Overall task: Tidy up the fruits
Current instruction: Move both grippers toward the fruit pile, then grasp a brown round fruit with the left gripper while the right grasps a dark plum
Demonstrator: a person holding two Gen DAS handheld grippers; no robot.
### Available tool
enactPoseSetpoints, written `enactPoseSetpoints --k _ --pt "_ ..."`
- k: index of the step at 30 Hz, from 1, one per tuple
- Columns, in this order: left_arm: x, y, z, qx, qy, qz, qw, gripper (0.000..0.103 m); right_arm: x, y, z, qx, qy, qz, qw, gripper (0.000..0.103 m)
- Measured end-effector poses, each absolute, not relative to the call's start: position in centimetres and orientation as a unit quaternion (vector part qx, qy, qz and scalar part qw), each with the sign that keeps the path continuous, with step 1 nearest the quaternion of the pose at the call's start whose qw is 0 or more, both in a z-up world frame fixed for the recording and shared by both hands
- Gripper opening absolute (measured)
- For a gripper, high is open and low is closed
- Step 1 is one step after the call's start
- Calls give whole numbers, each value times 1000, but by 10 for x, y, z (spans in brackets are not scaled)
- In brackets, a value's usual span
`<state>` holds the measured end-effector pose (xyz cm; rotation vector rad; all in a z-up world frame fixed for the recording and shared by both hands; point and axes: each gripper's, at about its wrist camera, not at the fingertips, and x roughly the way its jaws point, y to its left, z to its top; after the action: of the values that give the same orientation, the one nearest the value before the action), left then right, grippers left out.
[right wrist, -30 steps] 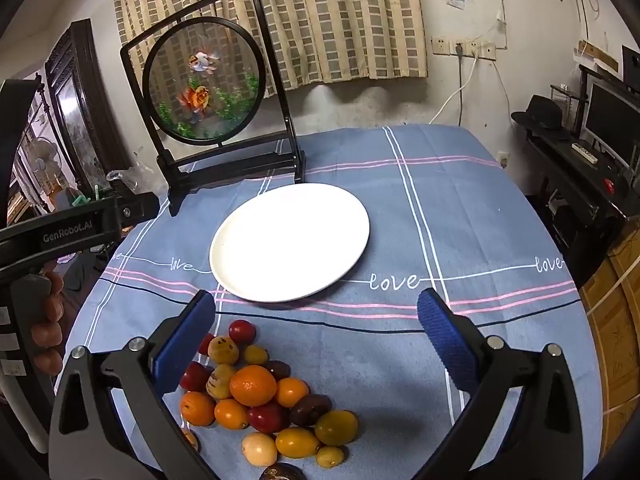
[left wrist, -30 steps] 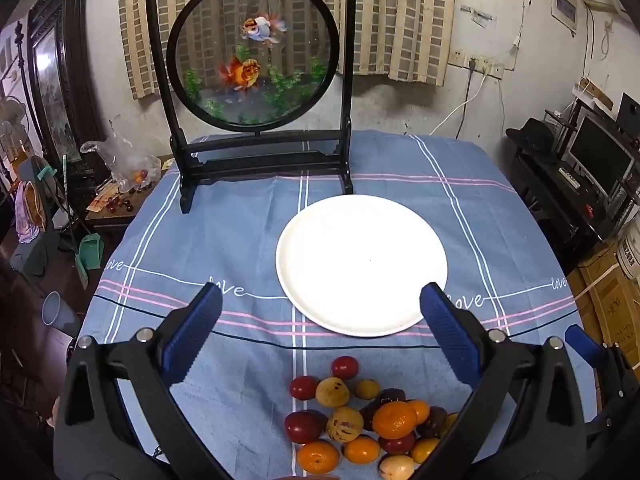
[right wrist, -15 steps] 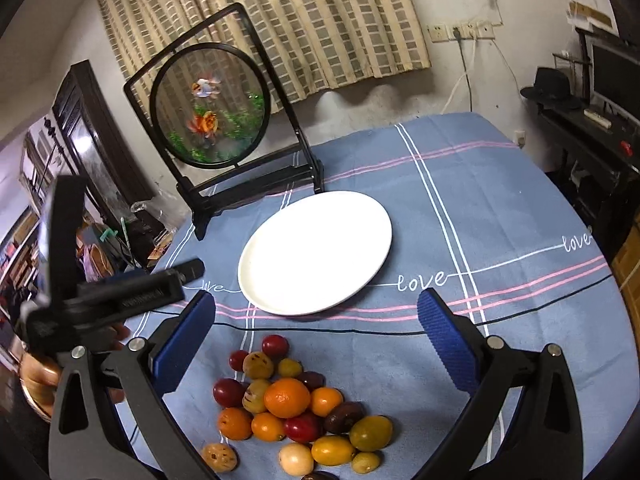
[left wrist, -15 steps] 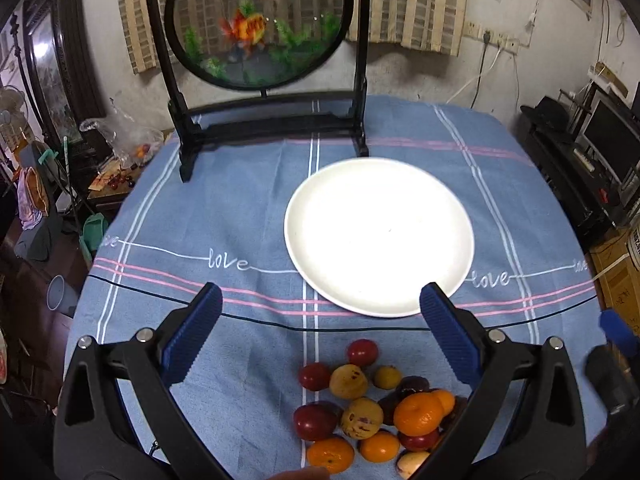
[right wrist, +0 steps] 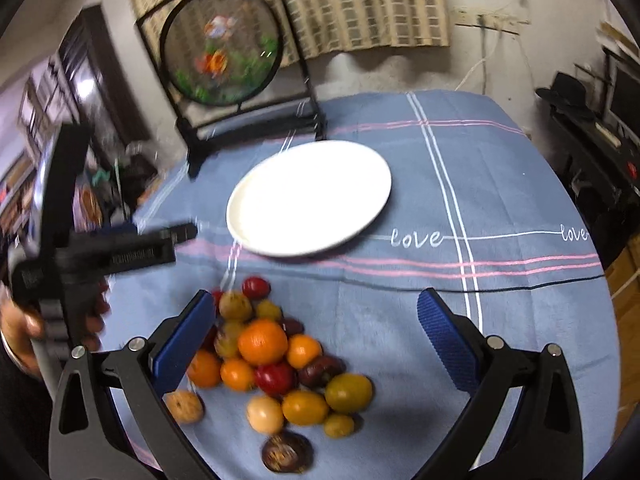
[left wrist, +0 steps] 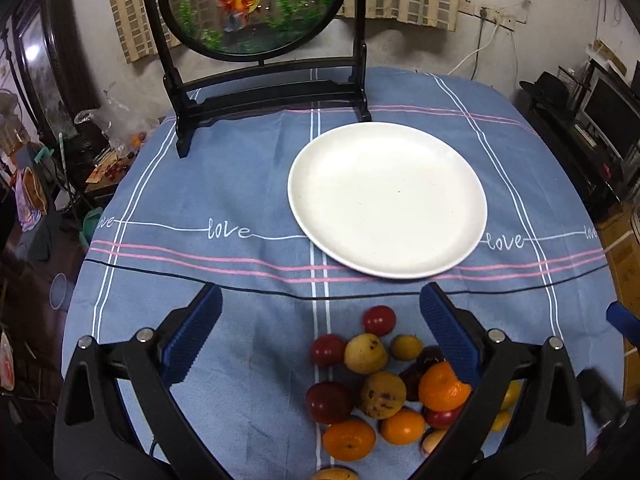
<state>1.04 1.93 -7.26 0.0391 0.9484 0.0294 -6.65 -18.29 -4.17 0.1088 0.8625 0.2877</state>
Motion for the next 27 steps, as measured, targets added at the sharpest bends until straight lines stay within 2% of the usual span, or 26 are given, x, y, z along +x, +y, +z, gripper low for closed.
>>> enactPoseSetpoints --k 21,24,27 --pt "-20 19 -89 40 449 -36 892 101 -120 -165 -83 19 489 154 858 102" --pt "-40 24 -92 66 434 -67 896 101 -130 -164 -92 29 499 152 852 102" --pt "-66 35 -104 98 431 -92 892 101 -146 -155 -105 -7 511 149 847 102"
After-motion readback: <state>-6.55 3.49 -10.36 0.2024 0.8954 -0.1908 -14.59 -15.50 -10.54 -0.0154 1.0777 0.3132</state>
